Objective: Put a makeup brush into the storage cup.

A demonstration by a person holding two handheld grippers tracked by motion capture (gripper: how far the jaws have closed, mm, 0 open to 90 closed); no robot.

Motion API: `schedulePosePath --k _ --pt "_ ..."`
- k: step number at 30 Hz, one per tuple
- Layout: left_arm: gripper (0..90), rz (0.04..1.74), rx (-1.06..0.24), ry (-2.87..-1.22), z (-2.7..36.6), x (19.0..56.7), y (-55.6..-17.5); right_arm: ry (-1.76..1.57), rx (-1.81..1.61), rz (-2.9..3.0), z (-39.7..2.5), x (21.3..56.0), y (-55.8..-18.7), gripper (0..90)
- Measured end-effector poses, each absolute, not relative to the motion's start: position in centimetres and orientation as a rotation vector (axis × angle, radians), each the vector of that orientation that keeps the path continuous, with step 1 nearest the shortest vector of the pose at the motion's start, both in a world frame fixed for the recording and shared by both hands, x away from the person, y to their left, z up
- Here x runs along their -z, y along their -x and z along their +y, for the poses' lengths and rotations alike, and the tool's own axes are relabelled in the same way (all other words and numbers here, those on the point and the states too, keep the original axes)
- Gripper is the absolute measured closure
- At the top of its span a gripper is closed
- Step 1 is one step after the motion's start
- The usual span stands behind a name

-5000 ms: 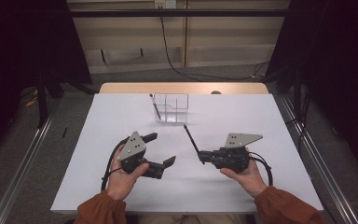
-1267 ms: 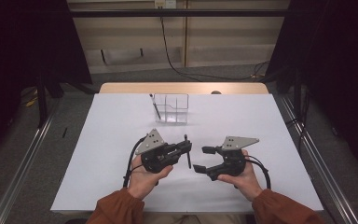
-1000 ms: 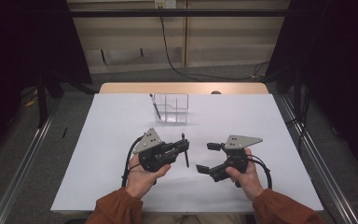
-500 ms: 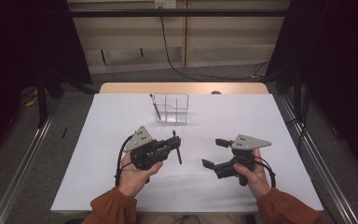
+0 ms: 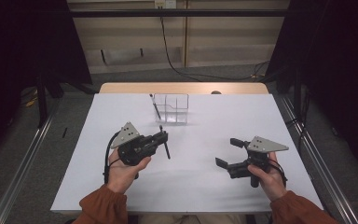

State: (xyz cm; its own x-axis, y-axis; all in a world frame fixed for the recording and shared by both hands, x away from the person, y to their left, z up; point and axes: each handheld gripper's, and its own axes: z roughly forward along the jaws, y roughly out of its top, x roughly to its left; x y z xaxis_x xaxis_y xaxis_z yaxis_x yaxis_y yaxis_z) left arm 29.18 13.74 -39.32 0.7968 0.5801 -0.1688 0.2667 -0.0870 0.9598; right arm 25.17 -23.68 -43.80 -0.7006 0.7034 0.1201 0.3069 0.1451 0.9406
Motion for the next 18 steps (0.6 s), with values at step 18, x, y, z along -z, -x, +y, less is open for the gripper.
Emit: schedulePosePath --k 18 --pt "83.8 0.721 -0.356 -1.659 15.9 38.5 -30.4 -1.076 -1.545 1.978 -28.0 43.9 -23.5 2.9"
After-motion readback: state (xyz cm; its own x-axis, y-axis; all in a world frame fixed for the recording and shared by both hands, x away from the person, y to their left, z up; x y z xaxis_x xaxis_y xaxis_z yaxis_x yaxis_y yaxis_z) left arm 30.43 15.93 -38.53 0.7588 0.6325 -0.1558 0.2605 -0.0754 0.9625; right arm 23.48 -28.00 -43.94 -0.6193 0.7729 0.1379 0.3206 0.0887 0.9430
